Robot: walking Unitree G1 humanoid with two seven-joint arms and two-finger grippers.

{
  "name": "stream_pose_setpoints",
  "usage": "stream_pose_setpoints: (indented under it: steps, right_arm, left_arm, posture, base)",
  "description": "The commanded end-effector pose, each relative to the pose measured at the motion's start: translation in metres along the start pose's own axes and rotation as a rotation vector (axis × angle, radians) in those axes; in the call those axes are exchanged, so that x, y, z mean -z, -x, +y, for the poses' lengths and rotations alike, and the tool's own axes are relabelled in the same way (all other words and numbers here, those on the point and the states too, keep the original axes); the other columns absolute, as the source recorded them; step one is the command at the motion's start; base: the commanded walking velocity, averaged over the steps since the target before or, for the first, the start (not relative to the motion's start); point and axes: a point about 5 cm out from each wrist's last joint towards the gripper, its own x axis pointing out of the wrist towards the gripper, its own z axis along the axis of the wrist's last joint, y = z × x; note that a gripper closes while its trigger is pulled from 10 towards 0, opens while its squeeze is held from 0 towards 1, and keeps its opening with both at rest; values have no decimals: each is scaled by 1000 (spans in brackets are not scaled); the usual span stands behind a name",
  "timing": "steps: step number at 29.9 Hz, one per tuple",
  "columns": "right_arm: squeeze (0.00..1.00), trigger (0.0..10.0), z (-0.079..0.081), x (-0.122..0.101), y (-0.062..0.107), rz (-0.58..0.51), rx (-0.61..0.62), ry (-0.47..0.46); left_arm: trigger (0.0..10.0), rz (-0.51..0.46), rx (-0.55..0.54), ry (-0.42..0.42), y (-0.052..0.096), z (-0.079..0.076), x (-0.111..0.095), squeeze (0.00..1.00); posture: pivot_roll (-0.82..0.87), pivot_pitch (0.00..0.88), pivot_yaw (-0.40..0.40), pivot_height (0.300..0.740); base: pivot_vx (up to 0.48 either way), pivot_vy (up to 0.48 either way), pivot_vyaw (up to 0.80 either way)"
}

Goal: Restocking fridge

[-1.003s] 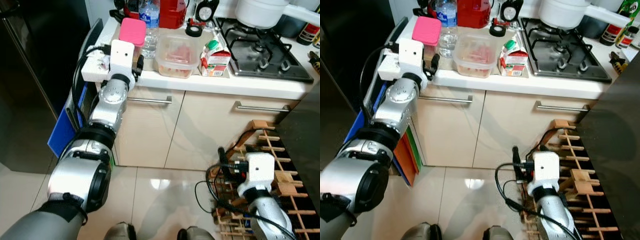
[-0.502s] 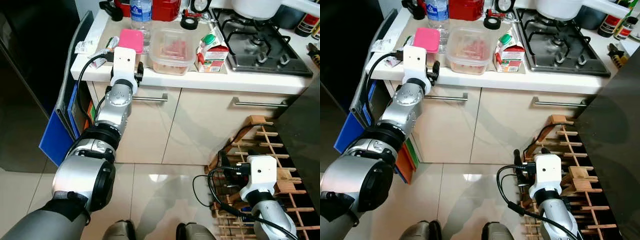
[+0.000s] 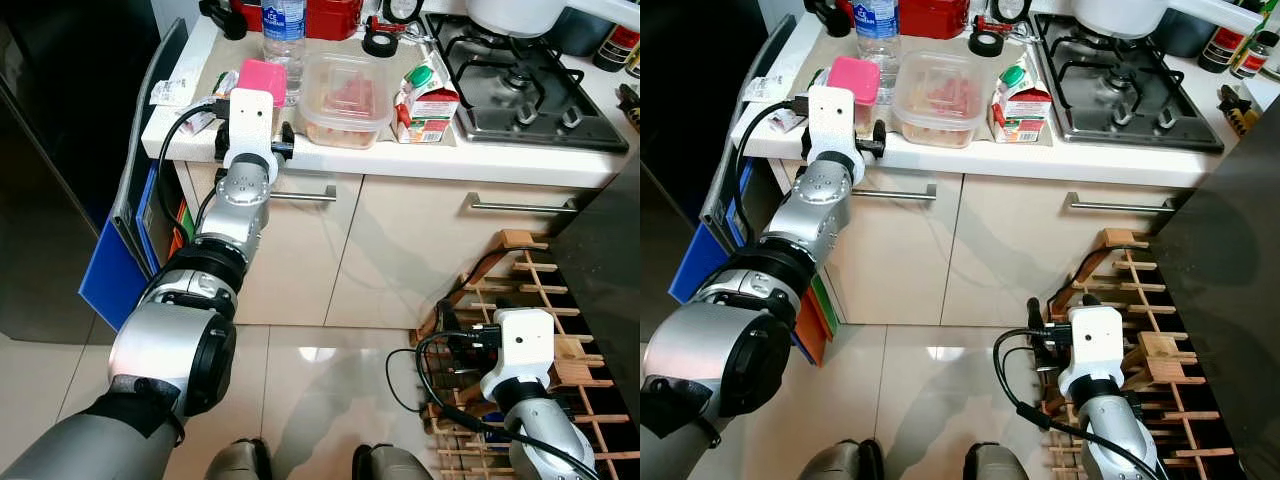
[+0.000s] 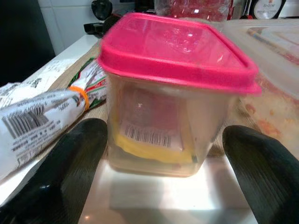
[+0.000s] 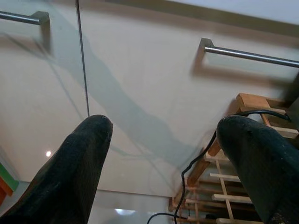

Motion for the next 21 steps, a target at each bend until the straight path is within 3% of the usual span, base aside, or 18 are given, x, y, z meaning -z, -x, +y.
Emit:
stream_pose_setpoints:
  steps: [1, 11, 12, 21]
  right_arm:
    - [0, 10000, -1, 1, 0, 12, 1, 7]
    - [0, 10000, -1, 1, -5, 12, -9, 6]
    - [0, 10000, 0, 1, -7, 9, -15, 6]
    - [0, 10000, 1, 0, -15, 3, -33, 11]
  left_arm:
    - [10000, 14, 3, -34, -1, -3, -2, 1000]
    - [10000, 85, -3, -20, 5, -6, 19, 1000]
    - [10000, 106, -12, -13, 6, -5, 25, 0]
    - [10000, 130, -69, 17, 13, -1, 37, 0]
  posture:
    - [-240, 127, -40, 719]
    - [-223, 114, -44, 719]
    - [-216, 109, -46, 719]
    - [-193, 82, -56, 719]
  base:
    - [0, 0, 0]
    - [0, 0, 0]
    - [0, 0, 0]
    - [0, 0, 0]
